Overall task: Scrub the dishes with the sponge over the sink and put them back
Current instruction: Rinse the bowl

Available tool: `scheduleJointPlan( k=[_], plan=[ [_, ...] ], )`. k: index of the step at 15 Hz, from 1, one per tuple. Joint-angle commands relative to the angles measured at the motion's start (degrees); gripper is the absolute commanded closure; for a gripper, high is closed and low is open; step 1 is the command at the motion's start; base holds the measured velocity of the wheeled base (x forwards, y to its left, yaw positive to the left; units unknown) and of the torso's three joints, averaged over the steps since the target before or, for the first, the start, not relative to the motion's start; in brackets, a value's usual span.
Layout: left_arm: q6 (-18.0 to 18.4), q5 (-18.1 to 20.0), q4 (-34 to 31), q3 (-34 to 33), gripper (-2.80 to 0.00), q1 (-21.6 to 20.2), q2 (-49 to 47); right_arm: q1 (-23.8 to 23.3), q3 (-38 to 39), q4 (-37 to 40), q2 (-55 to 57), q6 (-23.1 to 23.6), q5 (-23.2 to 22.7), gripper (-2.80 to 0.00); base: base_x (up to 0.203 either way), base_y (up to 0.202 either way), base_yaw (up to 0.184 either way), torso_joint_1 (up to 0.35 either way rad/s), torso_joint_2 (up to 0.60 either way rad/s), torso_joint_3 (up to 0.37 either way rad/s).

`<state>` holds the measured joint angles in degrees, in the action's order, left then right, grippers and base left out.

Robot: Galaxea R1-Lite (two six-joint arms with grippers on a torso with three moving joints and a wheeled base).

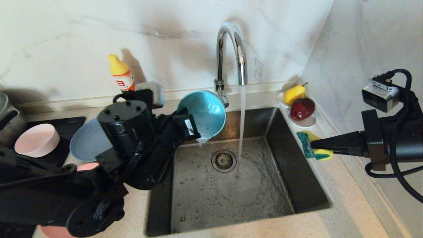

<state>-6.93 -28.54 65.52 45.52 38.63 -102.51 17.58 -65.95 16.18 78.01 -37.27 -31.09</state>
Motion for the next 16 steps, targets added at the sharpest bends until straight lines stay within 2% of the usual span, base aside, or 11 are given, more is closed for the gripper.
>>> scheduleJointPlan(
  k=[1,6,8,12,15,16],
  plan=[
    [1.3,0.1,3.4,-0.9,0.0,0.0,3.7,0.3,-0.6,0.1,1.1,-0.2,-0.2,0.0,0.0,0.0,0.0,0.0,0.0,0.0],
    [2.0,2.9,3.8,-0.3,0.0,0.1,9.4,0.5,0.2,0.1,2.2,-0.4,-0.1,0.0,0.0,0.0,0.0,0.0,0.0,0.0],
    [2.0,6.2,3.9,-0.1,0.0,0.1,12.0,0.5,0.6,0.1,2.0,-0.4,-0.1,0.0,0.0,0.0,0.0,0.0,0.0,0.0],
    [2.3,9.5,4.4,-0.7,0.0,0.2,14.4,0.3,1.2,0.1,2.0,-0.3,-0.1,0.0,0.0,0.0,0.0,0.0,0.0,0.0],
    [2.6,11.5,11.5,-2.7,0.0,0.2,13.8,-0.1,1.4,-0.8,2.2,-0.3,0.0,0.0,0.0,0.0,0.0,0.0,0.0,0.0],
    [2.9,11.7,12.1,-2.9,0.0,0.2,13.8,-0.2,1.4,-1.1,2.2,-0.3,0.0,0.0,0.0,0.0,0.0,0.0,0.0,0.0]
  ],
)
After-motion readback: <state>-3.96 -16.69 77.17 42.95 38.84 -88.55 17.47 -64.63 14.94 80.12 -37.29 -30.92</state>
